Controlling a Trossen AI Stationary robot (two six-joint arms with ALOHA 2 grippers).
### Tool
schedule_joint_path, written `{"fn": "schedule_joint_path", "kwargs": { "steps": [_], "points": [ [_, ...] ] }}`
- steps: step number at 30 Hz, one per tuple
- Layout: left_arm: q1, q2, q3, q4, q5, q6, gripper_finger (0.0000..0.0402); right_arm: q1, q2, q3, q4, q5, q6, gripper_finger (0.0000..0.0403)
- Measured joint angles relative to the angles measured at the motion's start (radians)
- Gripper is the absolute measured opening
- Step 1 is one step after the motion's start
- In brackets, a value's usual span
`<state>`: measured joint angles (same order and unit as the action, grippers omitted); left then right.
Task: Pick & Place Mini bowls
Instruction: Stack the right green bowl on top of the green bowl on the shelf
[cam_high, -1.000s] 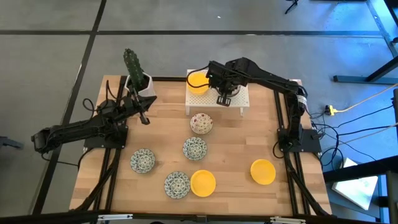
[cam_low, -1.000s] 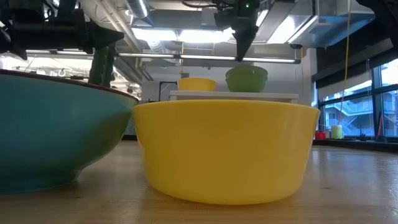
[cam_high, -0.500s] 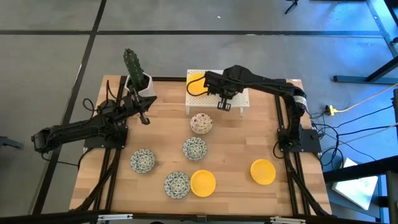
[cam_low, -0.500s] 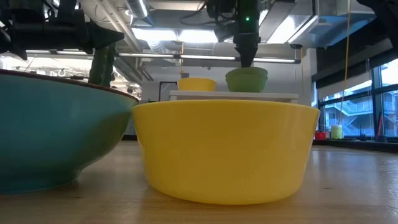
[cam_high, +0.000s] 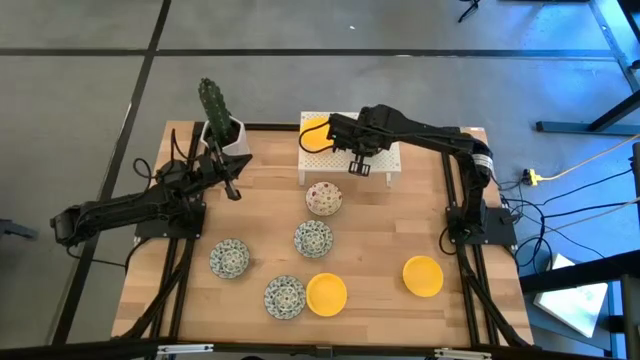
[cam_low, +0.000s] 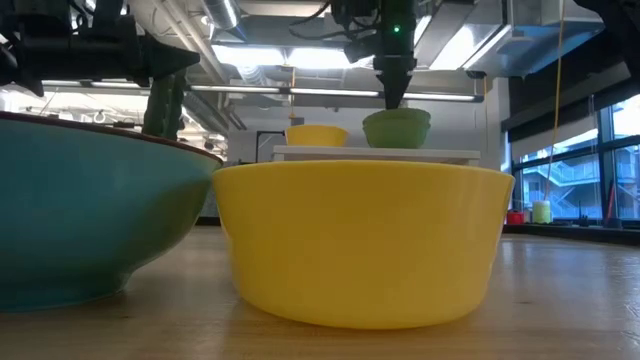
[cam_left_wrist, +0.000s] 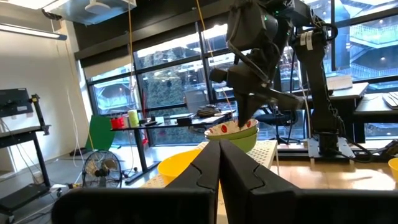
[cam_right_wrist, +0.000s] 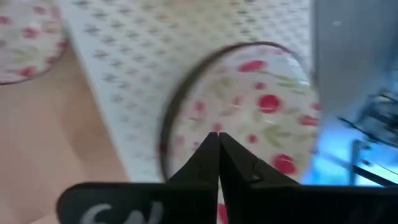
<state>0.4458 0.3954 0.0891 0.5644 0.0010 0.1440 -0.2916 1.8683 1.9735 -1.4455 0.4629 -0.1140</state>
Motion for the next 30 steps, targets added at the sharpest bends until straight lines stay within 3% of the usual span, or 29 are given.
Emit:
{"fn": "schedule_joint_path", "kwargs": {
  "steps": [4,9,30],
  "points": [
    [0.000,0.000,0.000,0.000,0.000,0.000,0.0007,-0.014,0.000,0.014,-0.056,0.047,0.006,0.0003],
    [0.000,0.000,0.000,0.000,0.000,0.000,0.0002,-0.053,0.000,0.004,-0.084,-0.039,0.043,0.0003],
    [0.000,0.000,0.000,0.000,0.000,0.000,0.0004,-0.052,0.000,-0.033,-0.045,-0.029,0.096,0.0003]
  ]
}}
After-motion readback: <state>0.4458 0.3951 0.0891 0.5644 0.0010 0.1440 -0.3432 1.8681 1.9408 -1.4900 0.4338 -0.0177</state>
